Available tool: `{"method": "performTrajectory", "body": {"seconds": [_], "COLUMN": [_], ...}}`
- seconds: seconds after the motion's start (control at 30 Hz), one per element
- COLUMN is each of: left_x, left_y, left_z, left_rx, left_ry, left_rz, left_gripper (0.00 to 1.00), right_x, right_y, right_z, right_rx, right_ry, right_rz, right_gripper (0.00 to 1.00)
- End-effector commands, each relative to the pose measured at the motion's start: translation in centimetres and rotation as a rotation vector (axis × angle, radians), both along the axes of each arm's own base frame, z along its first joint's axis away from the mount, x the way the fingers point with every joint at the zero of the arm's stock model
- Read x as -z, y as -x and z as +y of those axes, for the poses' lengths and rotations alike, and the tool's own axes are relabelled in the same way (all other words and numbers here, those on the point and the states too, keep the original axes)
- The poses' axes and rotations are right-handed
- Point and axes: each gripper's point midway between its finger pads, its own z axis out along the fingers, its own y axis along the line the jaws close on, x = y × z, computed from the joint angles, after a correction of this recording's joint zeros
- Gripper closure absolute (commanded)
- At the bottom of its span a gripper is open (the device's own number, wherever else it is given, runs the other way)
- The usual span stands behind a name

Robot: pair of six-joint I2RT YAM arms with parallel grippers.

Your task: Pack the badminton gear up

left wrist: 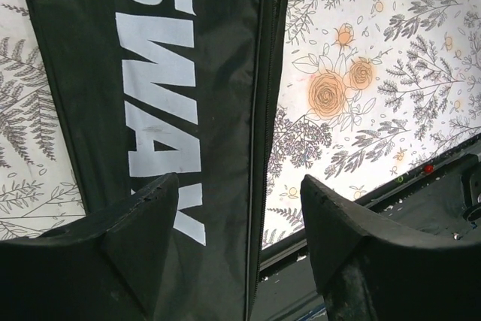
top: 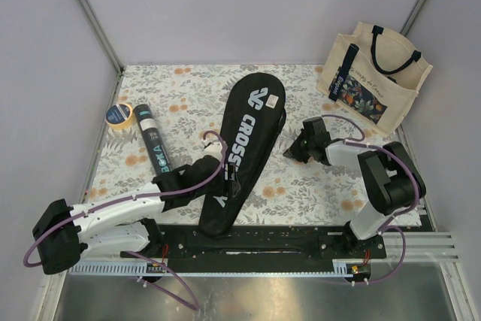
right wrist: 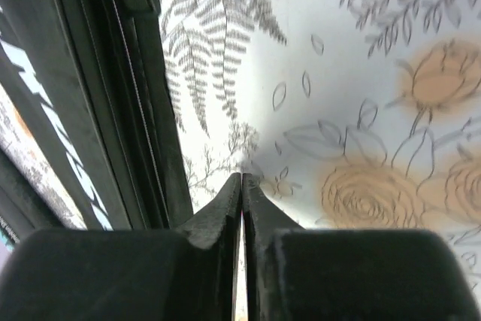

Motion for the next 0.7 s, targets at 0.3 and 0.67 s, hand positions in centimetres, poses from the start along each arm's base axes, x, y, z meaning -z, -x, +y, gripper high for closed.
{"method": "performTrajectory", "body": {"seconds": [0.3,0.67], "left_x": [-4.8,-6.8], "left_y": [-2.9,-3.2], "left_z": [1.0,3.9], "left_rx": [-0.047,-0.108], "left_ry": [0.056,0.078], "left_rz": [-0.065,-0.125], "left_gripper": [0.3,0.3], "right_x": [-1.2,1.5], "right_y": [7.0,11.9], "right_z": [7.2,10.4], "right_rx": [-0.103,-0.025], "right_ry": [-0.197,-0.162], "right_rz": [-0.008,0.206], "right_gripper": [0.53,0.53]}}
